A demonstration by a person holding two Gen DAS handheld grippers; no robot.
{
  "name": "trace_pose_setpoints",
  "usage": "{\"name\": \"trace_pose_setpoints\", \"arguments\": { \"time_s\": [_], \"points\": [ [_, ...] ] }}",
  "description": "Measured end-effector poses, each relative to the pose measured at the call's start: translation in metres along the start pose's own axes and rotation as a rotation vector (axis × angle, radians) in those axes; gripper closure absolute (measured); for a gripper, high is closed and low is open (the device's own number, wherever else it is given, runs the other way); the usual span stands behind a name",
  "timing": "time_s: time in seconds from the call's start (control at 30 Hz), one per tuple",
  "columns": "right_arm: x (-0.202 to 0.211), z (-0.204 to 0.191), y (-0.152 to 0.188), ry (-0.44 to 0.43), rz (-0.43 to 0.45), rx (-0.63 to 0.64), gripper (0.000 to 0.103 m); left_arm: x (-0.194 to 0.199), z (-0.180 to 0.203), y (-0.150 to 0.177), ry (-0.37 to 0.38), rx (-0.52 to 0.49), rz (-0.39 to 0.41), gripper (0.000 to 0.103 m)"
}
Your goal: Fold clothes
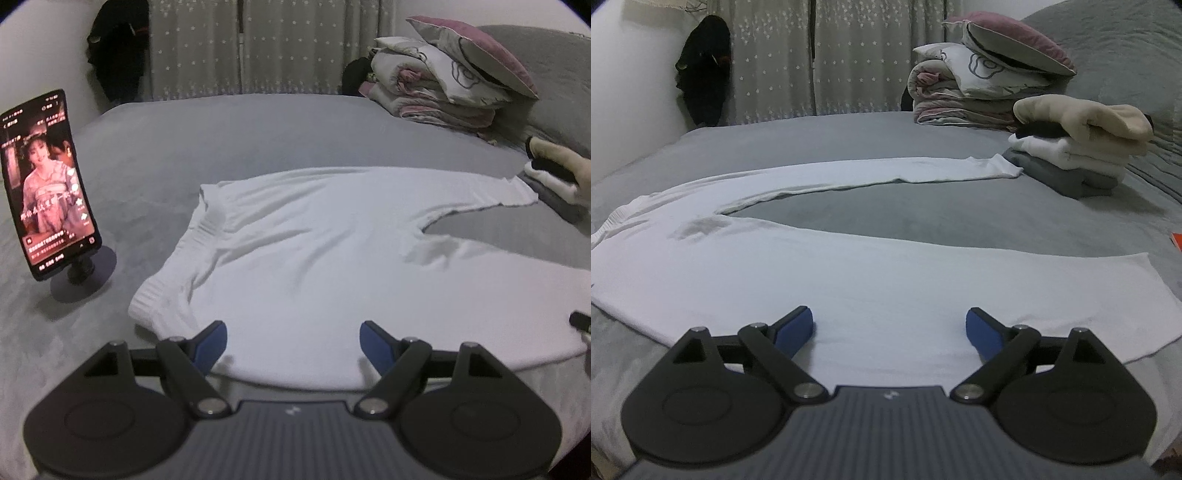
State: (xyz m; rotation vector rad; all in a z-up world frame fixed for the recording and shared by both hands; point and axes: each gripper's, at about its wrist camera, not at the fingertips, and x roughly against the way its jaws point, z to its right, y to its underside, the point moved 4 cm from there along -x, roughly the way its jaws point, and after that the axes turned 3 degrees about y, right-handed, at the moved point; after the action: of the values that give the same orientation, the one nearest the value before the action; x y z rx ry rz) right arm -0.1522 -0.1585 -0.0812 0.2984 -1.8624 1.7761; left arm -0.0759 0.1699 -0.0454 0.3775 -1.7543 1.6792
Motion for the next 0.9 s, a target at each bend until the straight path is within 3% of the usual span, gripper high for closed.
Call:
{"name": "trace_pose_setpoints", "arguments": {
  "time_s": [0.6,0.9],
  "points": [
    [0.005,-0.001,0.002,0.013,-0.024,0.006,0.008,0.002,0.022,-0.02,0.004,-0.027,0.012,0.022],
    [0.008,-0.008,-0.016,-0.02,-0.074,0.043,0.008,0.001,0.034,-0.034,0.005,-0.014,0.023,0.014]
  ]
}}
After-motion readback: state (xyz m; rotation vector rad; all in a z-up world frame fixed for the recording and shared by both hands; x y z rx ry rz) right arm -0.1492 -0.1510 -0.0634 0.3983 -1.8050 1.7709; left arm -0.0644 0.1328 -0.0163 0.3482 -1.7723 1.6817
